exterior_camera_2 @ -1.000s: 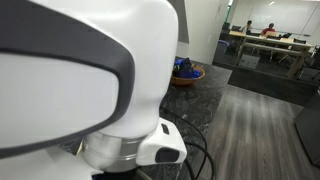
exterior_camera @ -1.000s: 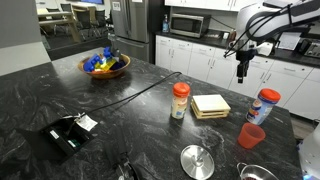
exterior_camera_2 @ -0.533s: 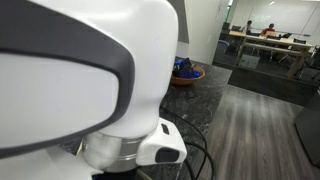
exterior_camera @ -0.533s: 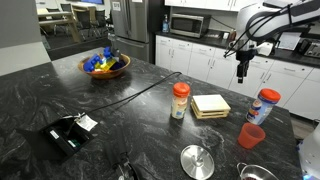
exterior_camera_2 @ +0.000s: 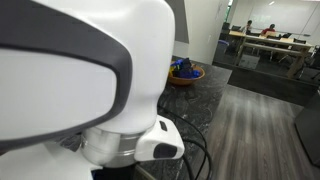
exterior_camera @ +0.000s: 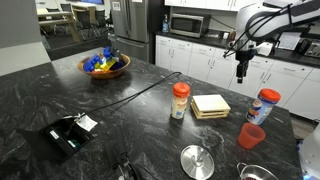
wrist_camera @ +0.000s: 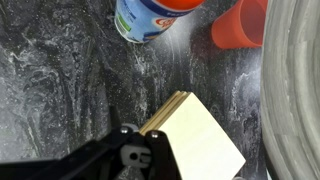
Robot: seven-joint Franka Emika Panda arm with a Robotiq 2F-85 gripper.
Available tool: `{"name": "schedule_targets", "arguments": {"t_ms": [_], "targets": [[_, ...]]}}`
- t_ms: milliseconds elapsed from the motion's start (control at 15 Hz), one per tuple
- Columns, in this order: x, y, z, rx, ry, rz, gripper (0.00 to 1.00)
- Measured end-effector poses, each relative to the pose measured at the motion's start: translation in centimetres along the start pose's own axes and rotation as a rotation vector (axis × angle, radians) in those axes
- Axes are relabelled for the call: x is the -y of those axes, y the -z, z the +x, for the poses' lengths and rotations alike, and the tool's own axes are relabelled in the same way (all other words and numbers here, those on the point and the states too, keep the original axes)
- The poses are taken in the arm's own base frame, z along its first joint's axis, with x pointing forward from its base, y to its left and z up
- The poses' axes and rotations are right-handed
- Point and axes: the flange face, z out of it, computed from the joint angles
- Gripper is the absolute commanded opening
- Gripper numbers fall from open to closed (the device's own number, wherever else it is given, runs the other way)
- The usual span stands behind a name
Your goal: Place an orange jar on the stack of coasters
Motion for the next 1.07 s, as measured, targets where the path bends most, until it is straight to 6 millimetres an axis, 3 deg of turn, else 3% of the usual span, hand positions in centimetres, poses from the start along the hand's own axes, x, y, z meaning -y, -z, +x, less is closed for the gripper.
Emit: {"name": "schedule_targets", "arguments": {"t_ms": [133, 667, 1067], "targets": [[1.6, 0.5, 0.5, -0.009, 0.024, -0.017, 1.00], [11.4, 3.1, 2.4, -0.150, 0.073, 0.033, 1.00], [11.4, 3.0, 2.5, -0.148, 0.069, 0.036, 1.00]]}}
